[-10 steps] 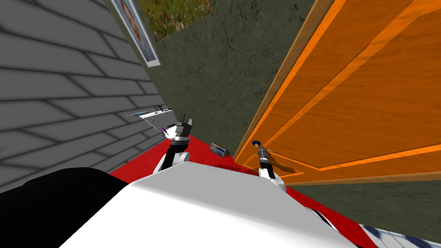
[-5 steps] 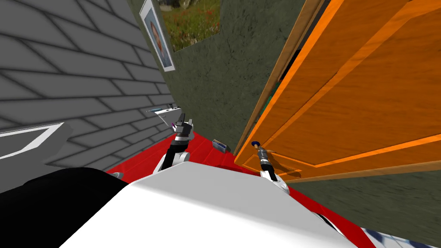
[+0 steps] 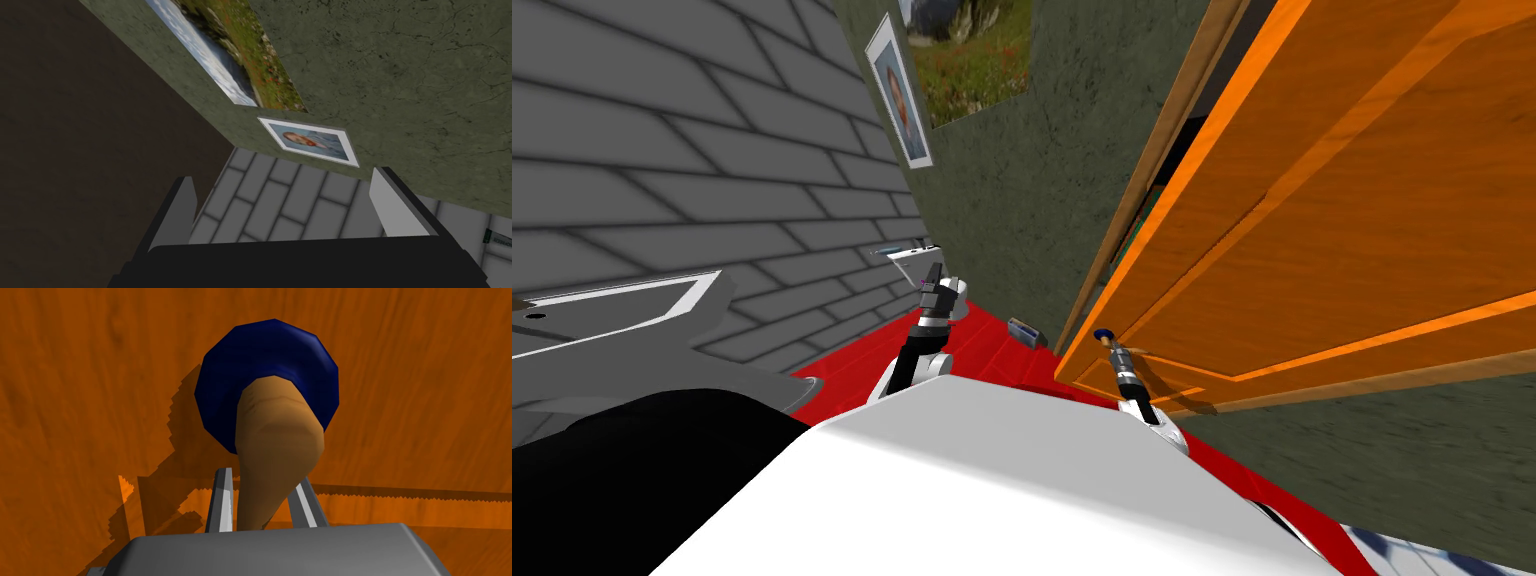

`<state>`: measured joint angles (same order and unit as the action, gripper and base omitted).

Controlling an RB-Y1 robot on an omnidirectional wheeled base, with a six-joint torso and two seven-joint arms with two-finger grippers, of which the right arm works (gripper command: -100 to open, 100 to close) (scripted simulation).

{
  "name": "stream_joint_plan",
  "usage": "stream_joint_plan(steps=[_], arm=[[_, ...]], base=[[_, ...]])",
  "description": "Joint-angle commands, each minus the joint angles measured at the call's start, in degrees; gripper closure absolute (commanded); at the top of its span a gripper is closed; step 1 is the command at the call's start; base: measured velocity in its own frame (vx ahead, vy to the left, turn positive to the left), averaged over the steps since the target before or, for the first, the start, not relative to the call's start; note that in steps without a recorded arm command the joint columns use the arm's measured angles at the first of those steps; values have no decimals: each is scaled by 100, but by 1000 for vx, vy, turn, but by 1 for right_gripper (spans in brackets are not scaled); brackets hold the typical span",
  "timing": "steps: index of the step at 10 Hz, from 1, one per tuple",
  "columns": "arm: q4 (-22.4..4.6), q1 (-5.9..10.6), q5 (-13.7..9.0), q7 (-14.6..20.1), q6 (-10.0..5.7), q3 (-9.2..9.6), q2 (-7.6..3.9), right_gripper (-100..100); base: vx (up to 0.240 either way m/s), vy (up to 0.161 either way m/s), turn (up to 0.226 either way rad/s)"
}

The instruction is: Pull the door open

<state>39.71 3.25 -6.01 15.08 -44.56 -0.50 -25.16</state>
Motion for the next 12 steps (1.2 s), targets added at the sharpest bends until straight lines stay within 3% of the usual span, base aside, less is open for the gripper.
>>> stream_joint_plan(steps=[1, 4, 5, 10, 12], arm=[[52, -67, 54, 110, -98, 117, -66, 100], [156, -187, 151, 324, -259, 339, -201, 100], [95, -162, 128, 295, -234, 293, -193, 100], [83, -546, 223, 703, -861, 574, -549, 100], [83, -608, 238, 770, -970, 618, -613, 100]], base=[[-214, -61, 77], [-243, -69, 79], [-92, -41, 17], [-208, -71, 150], [-142, -82, 80]])
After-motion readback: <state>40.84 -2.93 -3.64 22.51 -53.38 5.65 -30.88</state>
